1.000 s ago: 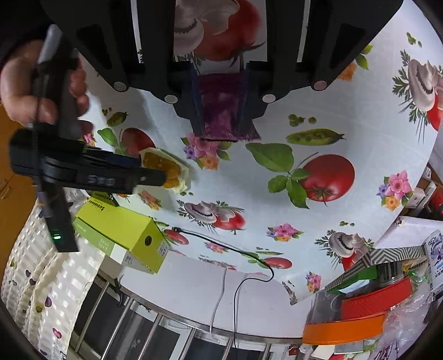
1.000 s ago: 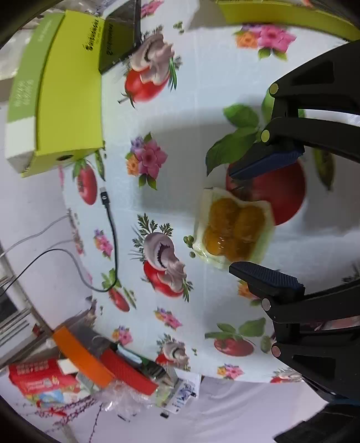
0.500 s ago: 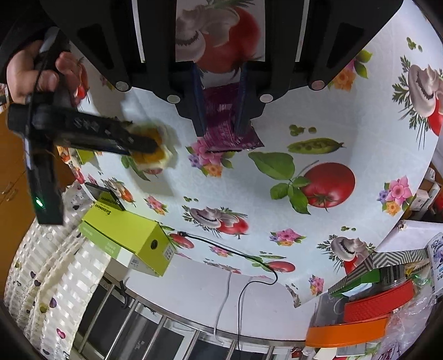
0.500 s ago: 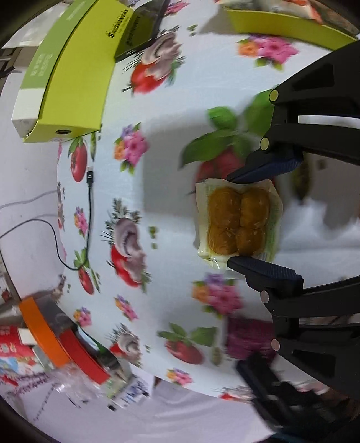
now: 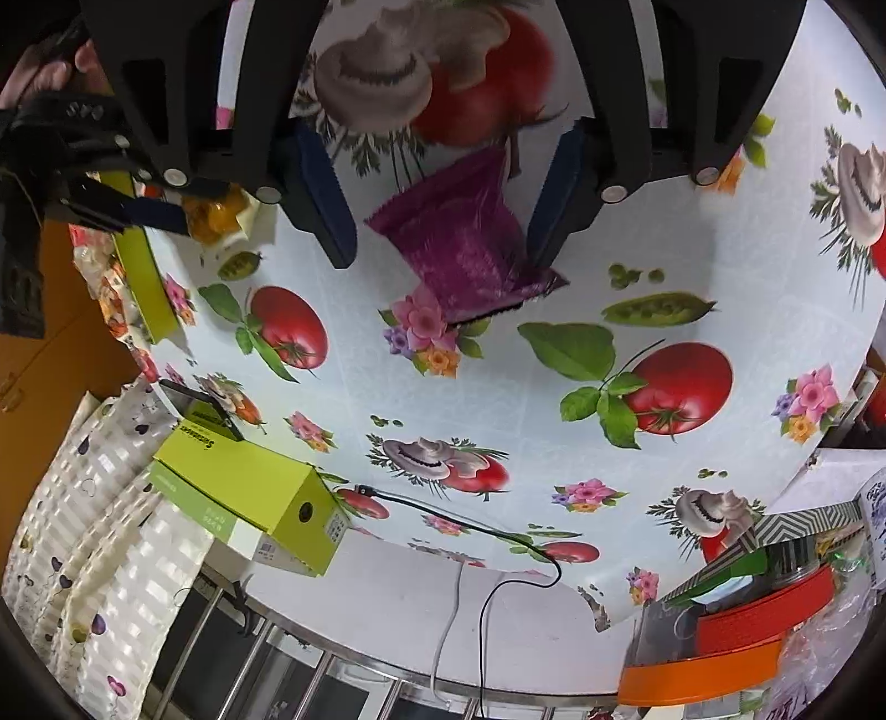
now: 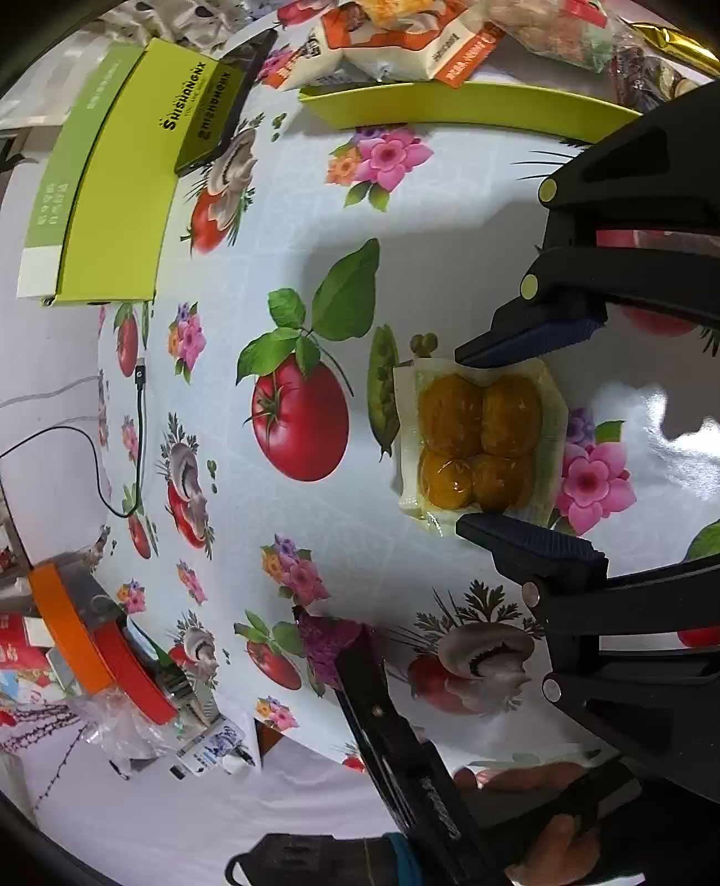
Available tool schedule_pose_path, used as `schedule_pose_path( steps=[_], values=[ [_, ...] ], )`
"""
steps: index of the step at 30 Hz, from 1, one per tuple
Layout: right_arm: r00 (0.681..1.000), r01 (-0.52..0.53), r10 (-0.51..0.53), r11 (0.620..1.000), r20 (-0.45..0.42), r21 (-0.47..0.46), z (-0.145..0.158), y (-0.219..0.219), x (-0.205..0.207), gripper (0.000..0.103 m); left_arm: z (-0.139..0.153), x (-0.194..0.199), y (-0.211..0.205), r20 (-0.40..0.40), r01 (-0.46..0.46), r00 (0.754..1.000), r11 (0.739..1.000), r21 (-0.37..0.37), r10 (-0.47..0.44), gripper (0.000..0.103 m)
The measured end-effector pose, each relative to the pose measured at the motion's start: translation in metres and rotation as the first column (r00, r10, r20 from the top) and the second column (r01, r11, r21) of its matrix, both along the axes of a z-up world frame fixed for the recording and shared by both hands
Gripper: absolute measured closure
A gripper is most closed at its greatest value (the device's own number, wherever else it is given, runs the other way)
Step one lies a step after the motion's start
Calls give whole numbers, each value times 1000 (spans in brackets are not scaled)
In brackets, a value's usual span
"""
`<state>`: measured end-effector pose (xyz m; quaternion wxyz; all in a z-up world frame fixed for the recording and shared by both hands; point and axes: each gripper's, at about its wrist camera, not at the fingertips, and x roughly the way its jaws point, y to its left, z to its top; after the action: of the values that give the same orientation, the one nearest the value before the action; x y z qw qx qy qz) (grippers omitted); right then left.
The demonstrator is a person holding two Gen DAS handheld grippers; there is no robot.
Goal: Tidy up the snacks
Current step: 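Lift the purple packet with the left tool while the right tool lifts the cake pack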
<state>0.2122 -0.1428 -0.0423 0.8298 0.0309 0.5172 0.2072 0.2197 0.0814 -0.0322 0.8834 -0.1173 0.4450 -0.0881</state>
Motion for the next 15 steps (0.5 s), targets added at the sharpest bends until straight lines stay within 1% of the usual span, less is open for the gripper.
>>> schedule_pose_path(
  steps=[2,5,8,10,11,13,15],
  values=[
    [1000,9,-9,1000,0,7,-1,0,1,49,-7,9,-1,-30,-14,999,1000,-2,14,37],
    [1000,2,-1,1000,28,-18,0,4,-1,49,-8,15,-6,-18,-27,999,999,40,27,37],
    [999,3,-1,999,52,-35,2,7,-5,51,-8,16,-11,-16,-1,1000,998,65,2,37],
    [998,7,-5,999,61,-32,2,7,-7,52,-8,11,-11,-8,16,1000,997,75,-15,56],
    [998,9,-7,1000,63,-30,2,6,-8,53,-8,9,-11,-4,24,1000,997,70,-23,57],
    [997,13,-11,1000,72,-25,2,6,-10,54,-7,3,-10,7,30,1000,997,70,-31,63],
    [997,17,-16,1000,77,-9,3,5,-12,55,-4,-3,-11,15,38,999,997,72,-39,65]
  ],
)
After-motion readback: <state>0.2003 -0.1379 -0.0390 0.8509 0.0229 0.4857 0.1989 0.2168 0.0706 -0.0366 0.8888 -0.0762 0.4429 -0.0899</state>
